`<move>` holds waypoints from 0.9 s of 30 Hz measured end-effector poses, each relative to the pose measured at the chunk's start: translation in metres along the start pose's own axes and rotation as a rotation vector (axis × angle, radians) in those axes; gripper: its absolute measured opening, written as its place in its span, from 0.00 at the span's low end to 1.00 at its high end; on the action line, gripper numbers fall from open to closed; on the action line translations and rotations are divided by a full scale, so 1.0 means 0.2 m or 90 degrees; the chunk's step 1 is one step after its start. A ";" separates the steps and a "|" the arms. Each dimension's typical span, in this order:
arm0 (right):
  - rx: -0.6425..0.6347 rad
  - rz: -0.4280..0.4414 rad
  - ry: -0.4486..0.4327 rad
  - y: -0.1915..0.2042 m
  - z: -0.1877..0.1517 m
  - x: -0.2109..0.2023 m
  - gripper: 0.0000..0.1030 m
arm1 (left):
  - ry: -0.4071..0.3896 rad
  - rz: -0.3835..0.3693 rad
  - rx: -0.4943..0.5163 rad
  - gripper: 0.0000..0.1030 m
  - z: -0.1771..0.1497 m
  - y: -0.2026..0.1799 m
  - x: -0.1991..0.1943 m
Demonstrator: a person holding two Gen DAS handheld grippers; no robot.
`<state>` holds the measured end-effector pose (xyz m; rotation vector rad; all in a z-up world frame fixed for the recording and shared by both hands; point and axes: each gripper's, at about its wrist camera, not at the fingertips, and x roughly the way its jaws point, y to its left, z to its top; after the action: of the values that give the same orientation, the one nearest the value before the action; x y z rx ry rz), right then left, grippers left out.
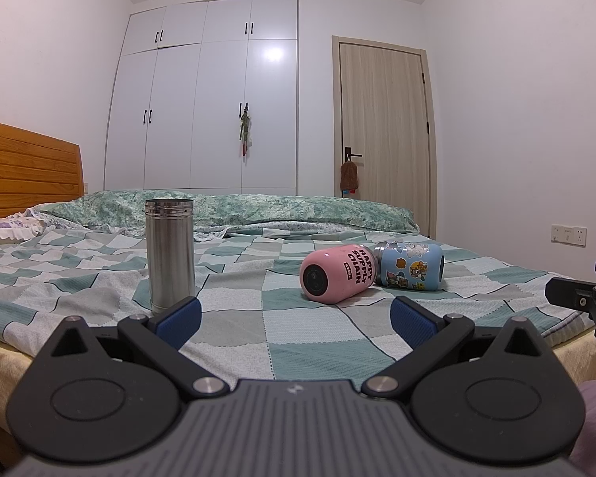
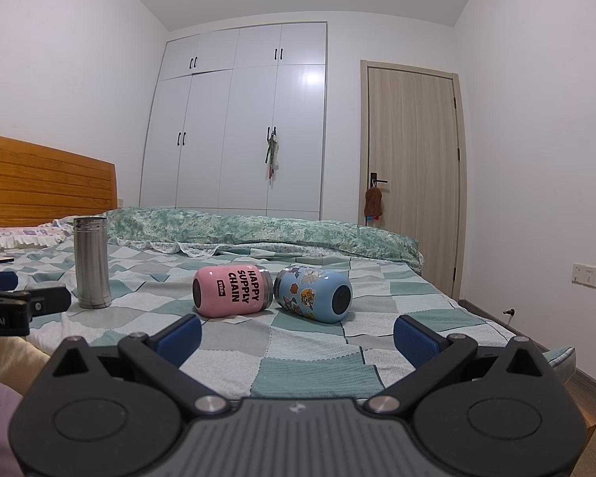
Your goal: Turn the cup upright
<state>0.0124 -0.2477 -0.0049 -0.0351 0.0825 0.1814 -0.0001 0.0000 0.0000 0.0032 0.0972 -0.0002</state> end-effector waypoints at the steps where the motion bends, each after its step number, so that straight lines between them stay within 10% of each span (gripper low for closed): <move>1: 0.000 0.000 0.000 0.00 0.00 0.00 1.00 | 0.000 0.000 0.000 1.00 0.00 0.00 0.00; 27: -0.089 0.084 0.039 0.10 0.16 0.31 1.00 | 0.046 -0.011 0.039 1.00 0.21 0.02 0.25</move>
<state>0.0719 -0.2159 0.0220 -0.1749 0.1329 0.3181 0.0530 0.0044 0.0377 0.0636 0.1700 -0.0211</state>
